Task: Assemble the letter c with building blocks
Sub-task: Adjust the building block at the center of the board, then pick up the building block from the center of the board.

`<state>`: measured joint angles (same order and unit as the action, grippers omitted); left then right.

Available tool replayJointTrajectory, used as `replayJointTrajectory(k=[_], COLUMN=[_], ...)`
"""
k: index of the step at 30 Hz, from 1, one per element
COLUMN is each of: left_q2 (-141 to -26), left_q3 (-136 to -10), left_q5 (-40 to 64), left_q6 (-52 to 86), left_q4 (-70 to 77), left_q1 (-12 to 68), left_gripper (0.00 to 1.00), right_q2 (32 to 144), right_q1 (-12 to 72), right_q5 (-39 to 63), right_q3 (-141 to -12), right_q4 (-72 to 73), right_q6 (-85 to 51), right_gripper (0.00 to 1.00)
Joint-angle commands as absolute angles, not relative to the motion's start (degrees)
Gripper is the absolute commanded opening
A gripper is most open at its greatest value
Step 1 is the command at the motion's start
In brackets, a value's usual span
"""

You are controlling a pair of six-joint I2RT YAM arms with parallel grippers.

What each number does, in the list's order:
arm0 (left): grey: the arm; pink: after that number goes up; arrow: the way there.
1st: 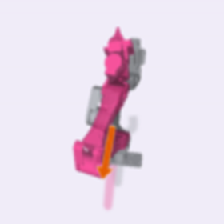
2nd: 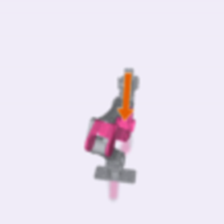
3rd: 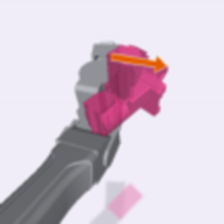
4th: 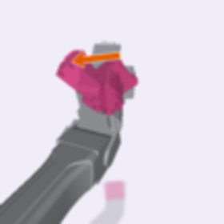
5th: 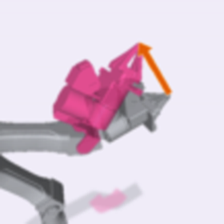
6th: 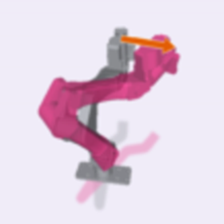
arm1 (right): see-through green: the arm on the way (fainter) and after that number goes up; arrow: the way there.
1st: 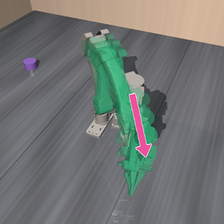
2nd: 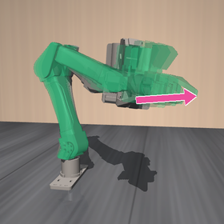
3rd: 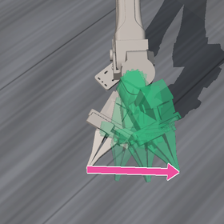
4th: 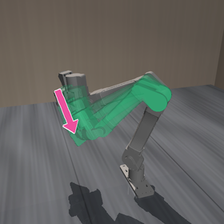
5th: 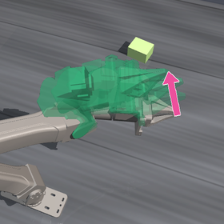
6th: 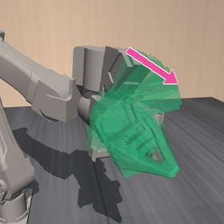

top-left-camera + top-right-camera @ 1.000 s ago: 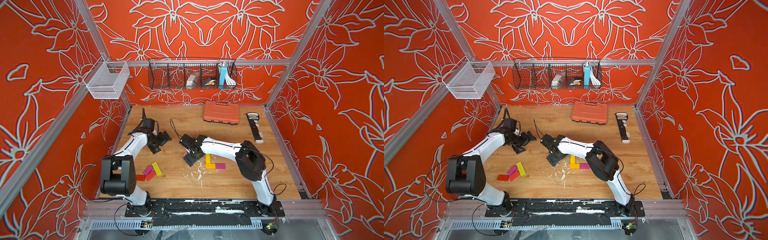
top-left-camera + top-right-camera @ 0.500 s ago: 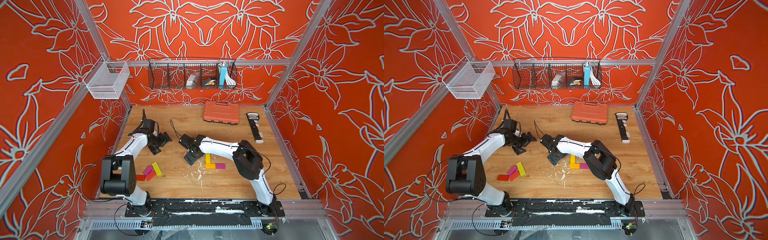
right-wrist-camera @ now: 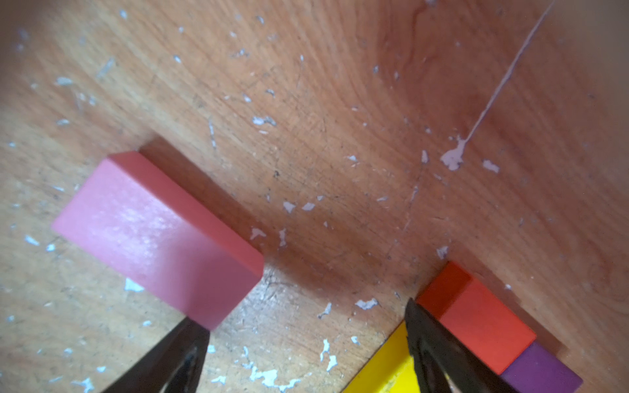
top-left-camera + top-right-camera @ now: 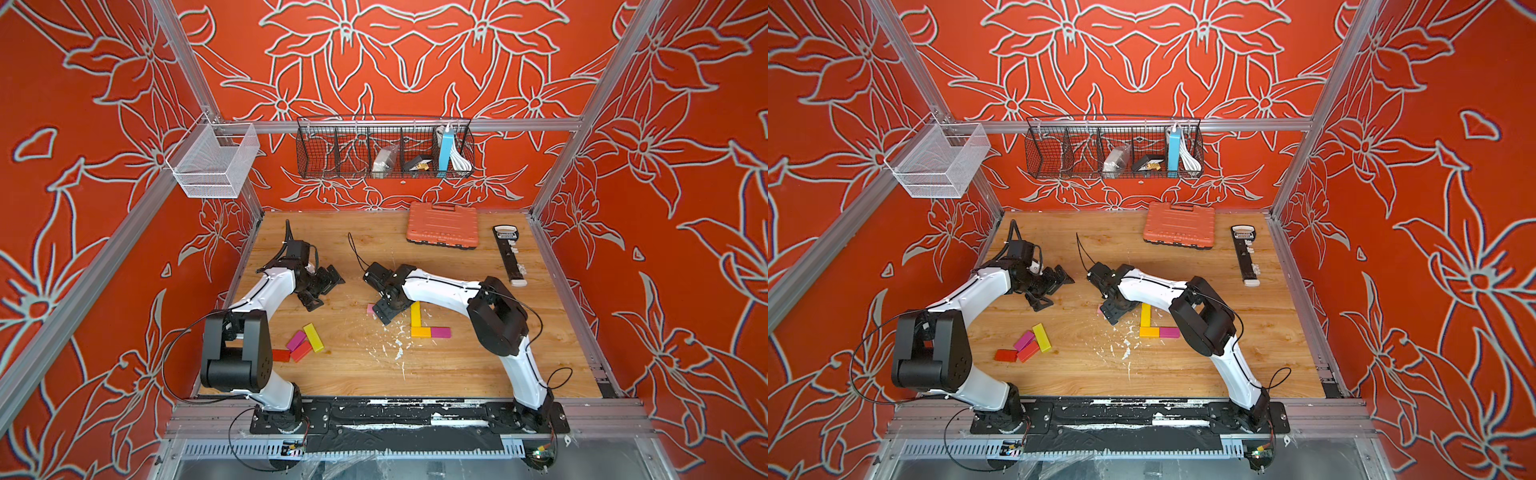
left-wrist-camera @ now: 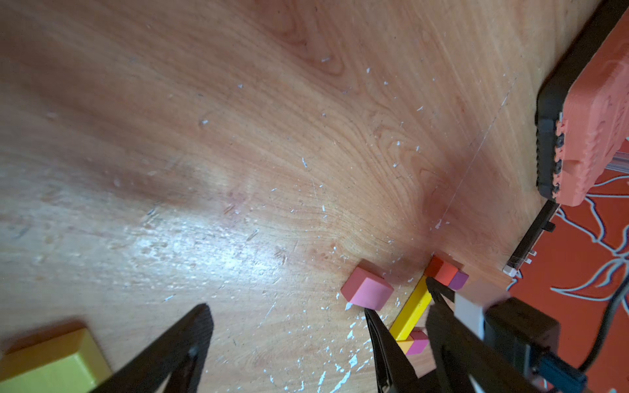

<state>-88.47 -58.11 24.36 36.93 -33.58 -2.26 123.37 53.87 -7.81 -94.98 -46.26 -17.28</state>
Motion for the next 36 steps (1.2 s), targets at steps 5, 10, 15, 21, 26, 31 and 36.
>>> replayJointTrajectory(k=[5, 10, 15, 21, 26, 31, 36], left_q2=[-87.83, -86.52, -85.0, -83.02, -77.18, -69.6, -59.68], left_q3=[-57.38, -57.23, -56.63, -56.01, -54.26, -51.78, -44.37], left_q5=[25.41, 25.31, 25.47, 25.6, 20.12, 11.88, 9.92], left_q6=[37.38, 37.53, 38.56, 39.76, 42.45, 46.29, 54.88], left_q4=[-33.47, -34.35, -34.21, -35.49, -41.5, -49.2, -49.16], left_q1=[-2.57, -2.55, -2.56, -2.56, -2.6, -2.53, -2.57], left_gripper=[0.98, 0.98, 0.98, 0.98, 0.98, 0.98, 0.98], right_q2=[122.79, 123.35, 122.01, 118.44, 111.93, 104.43, 98.24], right_q1=[53.37, 52.74, 52.54, 52.5, 52.59, 52.65, 52.66], right_q5=[-7.24, -6.61, -5.93, -3.47, 1.77, 7.25, 11.36], right_q3=[-96.23, -96.35, -94.95, -92.46, -88.37, -81.21, -74.35], right_q4=[-46.47, -46.13, -45.08, -43.66, -40.24, -35.24, -31.14], right_q6=[-17.59, -17.41, -17.08, -17.98, -21.04, -24.88, -27.2], right_gripper=[0.92, 0.92, 0.92, 0.92, 0.92, 0.91, 0.91])
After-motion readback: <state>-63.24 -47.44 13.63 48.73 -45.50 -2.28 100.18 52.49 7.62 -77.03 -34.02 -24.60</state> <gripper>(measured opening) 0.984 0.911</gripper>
